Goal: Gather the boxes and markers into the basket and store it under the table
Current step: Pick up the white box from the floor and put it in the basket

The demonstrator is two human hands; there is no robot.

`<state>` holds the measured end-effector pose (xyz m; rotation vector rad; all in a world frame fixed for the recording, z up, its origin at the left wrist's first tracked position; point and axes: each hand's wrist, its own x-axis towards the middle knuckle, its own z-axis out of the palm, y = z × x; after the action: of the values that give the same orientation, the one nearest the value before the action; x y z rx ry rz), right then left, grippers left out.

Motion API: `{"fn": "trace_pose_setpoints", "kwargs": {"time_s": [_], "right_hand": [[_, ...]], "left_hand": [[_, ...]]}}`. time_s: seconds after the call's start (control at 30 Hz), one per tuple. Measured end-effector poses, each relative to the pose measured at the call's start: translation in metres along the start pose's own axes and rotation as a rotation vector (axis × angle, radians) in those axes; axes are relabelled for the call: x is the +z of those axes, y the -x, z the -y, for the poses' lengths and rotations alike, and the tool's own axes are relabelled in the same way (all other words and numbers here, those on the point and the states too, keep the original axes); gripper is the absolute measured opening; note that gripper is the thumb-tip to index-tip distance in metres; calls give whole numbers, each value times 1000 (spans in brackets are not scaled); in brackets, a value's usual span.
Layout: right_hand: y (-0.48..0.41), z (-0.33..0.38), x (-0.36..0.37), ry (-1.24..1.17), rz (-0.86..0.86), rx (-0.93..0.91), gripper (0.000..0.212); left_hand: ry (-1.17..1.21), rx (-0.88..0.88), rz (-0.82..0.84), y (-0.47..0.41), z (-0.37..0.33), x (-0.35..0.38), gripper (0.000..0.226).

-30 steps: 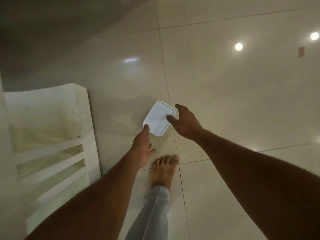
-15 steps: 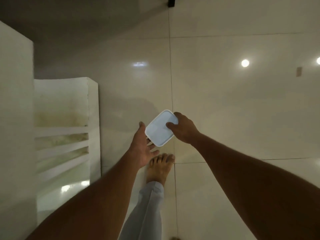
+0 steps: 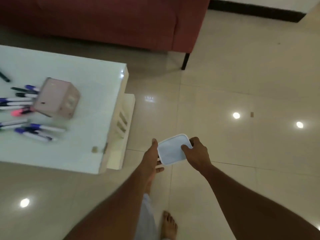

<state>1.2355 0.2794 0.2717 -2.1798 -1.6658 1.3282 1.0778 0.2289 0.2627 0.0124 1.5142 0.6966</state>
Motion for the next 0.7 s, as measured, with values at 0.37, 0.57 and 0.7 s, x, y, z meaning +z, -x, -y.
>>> {"fn": "trace_pose_setpoints", "kwargs": {"time_s": [0.37, 0.57, 0.7], "right_hand": [[160, 155, 87, 129, 108, -165, 25], [242, 280, 216, 150, 135, -208, 25], [283, 367, 302, 111, 209, -245, 29]], "left_hand": [[-17, 99, -89, 136, -28, -213, 66], [80, 87, -136, 187, -52, -392, 66], [128, 122, -247, 209, -84, -504, 69]]}}
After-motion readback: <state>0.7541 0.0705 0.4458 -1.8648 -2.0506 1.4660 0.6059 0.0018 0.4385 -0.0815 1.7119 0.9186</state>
